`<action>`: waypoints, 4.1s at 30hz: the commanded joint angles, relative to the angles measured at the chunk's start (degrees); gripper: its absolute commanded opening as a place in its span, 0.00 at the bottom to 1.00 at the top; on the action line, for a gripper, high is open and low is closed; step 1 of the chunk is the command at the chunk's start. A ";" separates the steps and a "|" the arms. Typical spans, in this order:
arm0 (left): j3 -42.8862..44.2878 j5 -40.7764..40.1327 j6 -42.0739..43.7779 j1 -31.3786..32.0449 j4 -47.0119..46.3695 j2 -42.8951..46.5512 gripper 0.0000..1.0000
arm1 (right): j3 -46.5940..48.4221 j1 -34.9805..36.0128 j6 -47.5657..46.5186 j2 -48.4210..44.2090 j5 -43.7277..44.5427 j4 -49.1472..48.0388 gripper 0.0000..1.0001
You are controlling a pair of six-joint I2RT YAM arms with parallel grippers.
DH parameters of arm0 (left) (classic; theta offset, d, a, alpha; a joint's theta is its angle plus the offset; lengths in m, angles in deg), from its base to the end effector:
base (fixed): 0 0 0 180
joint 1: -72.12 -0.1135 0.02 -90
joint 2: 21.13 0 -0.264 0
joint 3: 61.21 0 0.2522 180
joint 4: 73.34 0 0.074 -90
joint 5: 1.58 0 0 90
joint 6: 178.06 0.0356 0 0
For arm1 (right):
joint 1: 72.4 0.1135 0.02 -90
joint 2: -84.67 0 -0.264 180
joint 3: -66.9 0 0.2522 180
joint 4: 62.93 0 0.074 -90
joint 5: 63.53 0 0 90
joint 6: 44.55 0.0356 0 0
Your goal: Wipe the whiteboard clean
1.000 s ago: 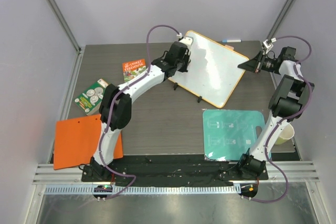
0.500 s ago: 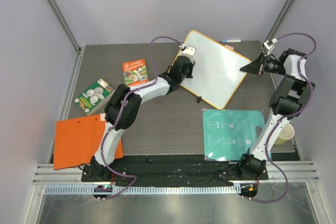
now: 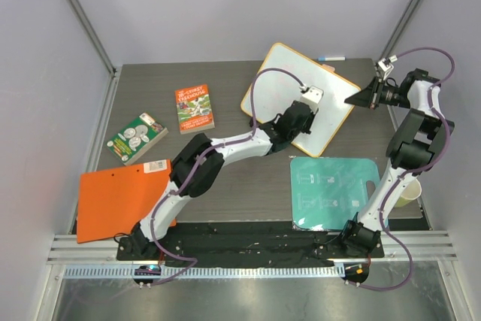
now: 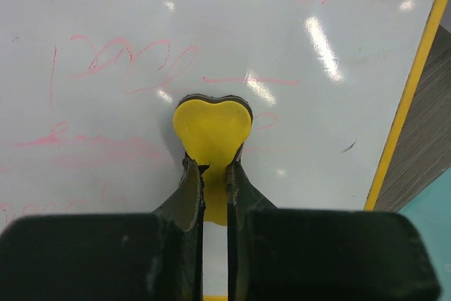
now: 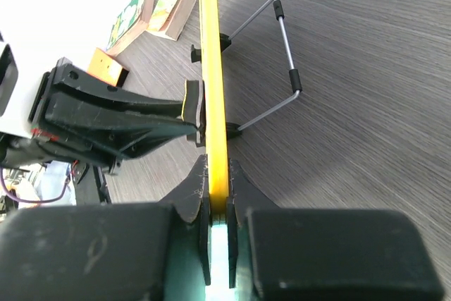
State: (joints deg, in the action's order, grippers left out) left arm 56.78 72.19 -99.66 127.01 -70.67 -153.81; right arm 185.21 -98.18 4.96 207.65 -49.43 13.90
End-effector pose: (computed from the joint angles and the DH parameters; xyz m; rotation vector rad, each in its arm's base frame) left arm 0.3223 -0.4411 0.2113 0.5119 1.8258 -0.5351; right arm 0.3998 -0.1547 0.2327 -0.3718 1.9728 1.2274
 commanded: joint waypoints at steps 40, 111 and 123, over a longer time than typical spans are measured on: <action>-6.76 -7.33 -10.11 -2.23 4.13 1.72 0.00 | -2.42 2.93 -8.20 -3.01 11.12 -4.45 0.01; 22.33 -13.65 -5.36 1.62 16.45 -11.71 0.00 | -2.51 2.84 -10.05 -3.80 12.44 -1.99 0.01; 7.41 -16.11 -8.26 -9.62 14.43 -4.34 0.00 | -2.25 2.93 -10.22 -4.06 12.18 -1.63 0.01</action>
State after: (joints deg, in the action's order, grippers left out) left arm 70.24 60.74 -107.27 124.19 -57.95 -158.40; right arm 183.77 -97.54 5.20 206.10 -47.31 13.96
